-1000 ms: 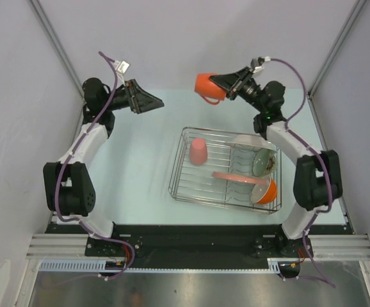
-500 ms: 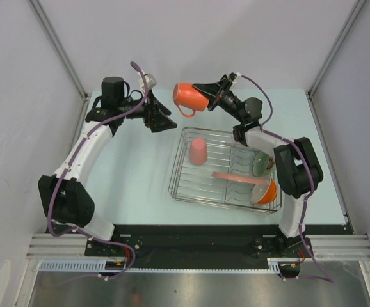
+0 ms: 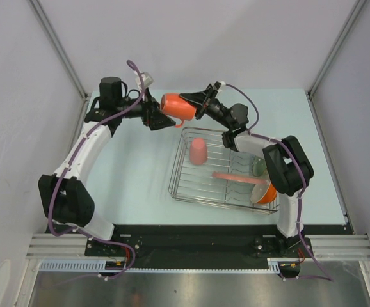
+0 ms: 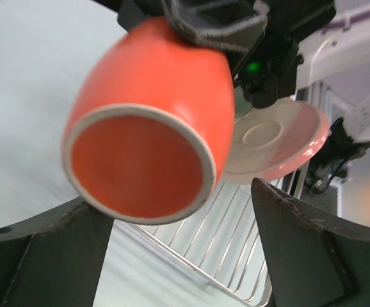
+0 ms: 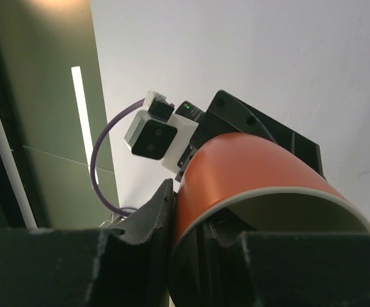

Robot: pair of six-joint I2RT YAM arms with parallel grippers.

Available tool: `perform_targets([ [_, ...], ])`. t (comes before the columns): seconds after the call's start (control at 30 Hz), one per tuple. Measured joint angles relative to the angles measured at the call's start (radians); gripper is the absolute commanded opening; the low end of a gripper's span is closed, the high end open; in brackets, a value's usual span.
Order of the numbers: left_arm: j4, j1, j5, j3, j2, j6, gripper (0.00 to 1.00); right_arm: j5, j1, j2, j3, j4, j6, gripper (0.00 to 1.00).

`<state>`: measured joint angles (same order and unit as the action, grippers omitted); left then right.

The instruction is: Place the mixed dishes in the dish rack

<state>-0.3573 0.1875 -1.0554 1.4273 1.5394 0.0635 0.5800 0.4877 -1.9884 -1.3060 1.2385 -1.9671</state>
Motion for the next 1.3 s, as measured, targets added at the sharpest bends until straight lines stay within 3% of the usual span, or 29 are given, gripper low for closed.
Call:
perform_targets([
  [0.23,0.205,-0.068,-0.082,-0.004,0.011,-0.264,0.96,-0.012,0.006,-0.003,0.0,0.002,-0.004,0.0],
  [0.47,0.539,-0.077,-0.14,-0.069,0.045,-0.592,0.98,-0.027,0.01,-0.003,-0.001,0.013,-0.009,0.0],
  [0.57,0.598,-0.077,-0.151,-0.074,0.057,-0.656,0.98,-0.031,0.015,-0.003,-0.001,0.015,-0.014,0.0],
  [1.1,0.688,-0.08,-0.136,-0.093,0.072,-0.717,0.93,-0.043,0.07,-0.061,-0.062,0.039,-0.022,0.0],
  [1.3,0.685,-0.079,-0.122,-0.1,0.075,-0.7,0.82,-0.049,0.075,-0.073,-0.079,0.037,-0.023,0.0],
])
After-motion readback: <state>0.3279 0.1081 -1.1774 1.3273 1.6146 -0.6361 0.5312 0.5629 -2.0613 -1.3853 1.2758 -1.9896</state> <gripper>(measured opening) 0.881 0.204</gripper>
